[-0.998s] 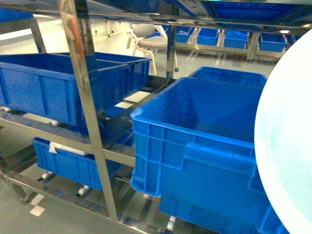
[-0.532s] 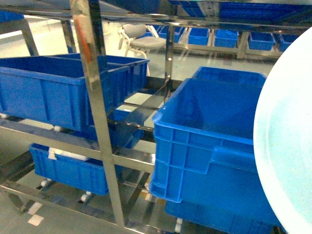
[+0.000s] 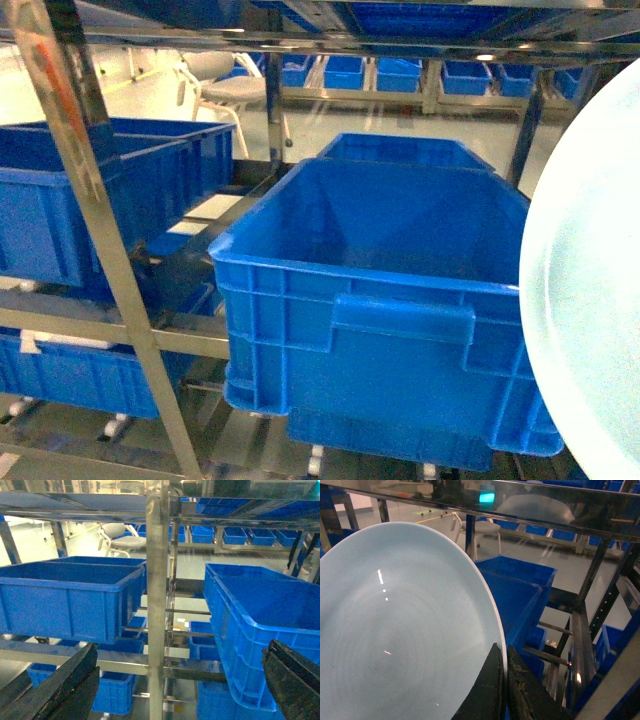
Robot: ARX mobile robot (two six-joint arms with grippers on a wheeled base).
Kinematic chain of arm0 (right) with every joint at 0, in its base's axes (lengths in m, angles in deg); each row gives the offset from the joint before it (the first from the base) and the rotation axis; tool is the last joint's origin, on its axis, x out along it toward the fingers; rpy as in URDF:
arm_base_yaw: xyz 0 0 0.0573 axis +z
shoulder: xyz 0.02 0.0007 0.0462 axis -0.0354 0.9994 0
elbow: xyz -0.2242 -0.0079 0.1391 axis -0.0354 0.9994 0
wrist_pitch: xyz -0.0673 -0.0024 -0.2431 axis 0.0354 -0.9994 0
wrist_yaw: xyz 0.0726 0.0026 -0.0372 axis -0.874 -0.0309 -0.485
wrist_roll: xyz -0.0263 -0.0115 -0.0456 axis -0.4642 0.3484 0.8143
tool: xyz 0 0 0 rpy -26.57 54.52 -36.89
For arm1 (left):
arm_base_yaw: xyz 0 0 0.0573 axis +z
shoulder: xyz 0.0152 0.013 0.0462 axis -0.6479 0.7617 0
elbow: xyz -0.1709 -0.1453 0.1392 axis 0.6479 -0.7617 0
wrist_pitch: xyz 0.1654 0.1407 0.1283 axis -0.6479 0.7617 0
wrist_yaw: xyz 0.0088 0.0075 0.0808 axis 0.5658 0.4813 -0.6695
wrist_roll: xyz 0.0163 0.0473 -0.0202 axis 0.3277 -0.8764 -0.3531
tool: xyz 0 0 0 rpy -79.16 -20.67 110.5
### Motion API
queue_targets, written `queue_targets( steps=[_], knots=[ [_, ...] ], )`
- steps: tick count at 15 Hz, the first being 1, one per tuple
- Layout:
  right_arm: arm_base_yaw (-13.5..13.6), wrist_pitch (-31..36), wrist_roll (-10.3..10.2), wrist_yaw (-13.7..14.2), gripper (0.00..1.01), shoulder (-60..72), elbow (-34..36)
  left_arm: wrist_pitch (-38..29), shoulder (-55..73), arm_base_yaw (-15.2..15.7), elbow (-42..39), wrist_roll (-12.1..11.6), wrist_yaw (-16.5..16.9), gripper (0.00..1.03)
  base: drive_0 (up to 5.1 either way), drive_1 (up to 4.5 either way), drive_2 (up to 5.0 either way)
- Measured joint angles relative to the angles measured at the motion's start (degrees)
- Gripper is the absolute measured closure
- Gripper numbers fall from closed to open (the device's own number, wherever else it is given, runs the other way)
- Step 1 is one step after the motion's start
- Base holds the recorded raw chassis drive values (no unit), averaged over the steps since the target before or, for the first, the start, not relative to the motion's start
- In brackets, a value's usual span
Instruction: Place blue tray on left shelf second layer neatly
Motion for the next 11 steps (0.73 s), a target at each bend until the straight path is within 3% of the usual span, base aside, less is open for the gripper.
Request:
queue_targets(
  steps=[5,11],
  knots=[
    [0.00,0.00,0.00,0.00,0.99,0.00,0.00,0.00,0.00,0.00,0.00,0.00,0.00,0.05,-1.5,-1.54,-1.5],
    [0.00,0.02,0.00,0.04,0.99,-0.26,0.00,-0.07,0.00,-0.04,0.00,-0.02,0.00,0.05,0.0,0.00,0.0]
  ],
)
